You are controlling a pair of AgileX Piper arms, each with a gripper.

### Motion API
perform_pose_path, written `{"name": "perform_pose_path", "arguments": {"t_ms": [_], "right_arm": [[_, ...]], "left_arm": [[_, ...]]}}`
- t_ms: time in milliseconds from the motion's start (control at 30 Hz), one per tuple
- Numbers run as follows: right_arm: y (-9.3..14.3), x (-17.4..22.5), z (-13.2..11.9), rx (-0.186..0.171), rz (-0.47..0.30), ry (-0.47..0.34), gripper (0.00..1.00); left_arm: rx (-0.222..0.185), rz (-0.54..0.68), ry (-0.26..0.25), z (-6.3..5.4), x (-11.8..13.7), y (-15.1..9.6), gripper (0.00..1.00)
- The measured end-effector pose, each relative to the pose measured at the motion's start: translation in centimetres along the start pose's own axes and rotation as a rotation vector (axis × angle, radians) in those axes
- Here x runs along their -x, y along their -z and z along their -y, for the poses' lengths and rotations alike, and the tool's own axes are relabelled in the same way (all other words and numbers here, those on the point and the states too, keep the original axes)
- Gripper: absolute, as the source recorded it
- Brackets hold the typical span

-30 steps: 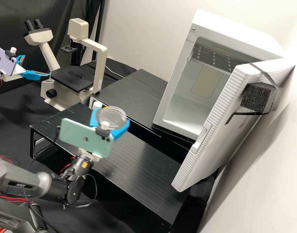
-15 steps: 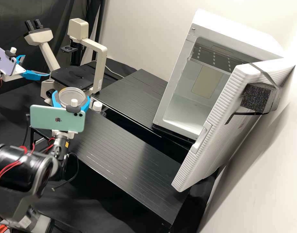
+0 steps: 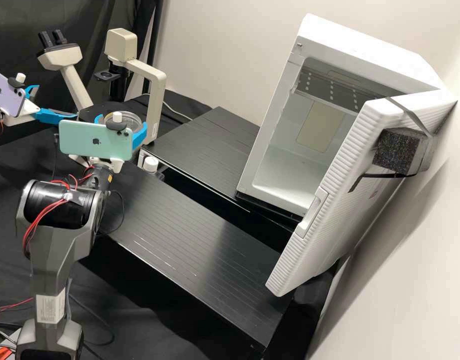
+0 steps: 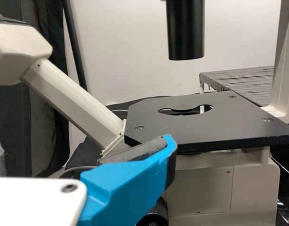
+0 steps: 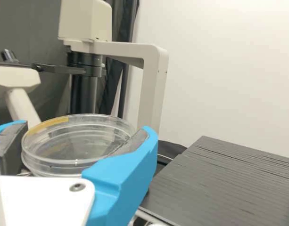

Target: Take out the petri dish and place it under the microscope.

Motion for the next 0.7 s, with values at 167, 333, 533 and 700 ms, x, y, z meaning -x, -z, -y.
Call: {"name": "perform_pose_path", "arguments": {"t_ms": [167, 333, 533, 700], "right_arm": [[0.0, -2.8, 0.8, 0.009, 0.044, 0.023, 0.0], [-0.1, -4.9, 2.4, 0.022, 0.05, 0.047, 0.0], [-0.3, -6.5, 4.1, 0.017, 0.053, 0.074, 0.0], [-0.2, -7.9, 4.6, 0.013, 0.04, 0.062, 0.0]], "left_arm": [[0.0, 0.0, 0.0, 0.0, 0.0, 0.0, 1.0], [0.0, 0.0, 0.0, 0.0, 0.0, 0.0, 1.0], [0.0, 0.0, 0.0, 0.0, 0.0, 0.0, 1.0], [0.0, 0.0, 0.0, 0.0, 0.0, 0.0, 1.0]]}}
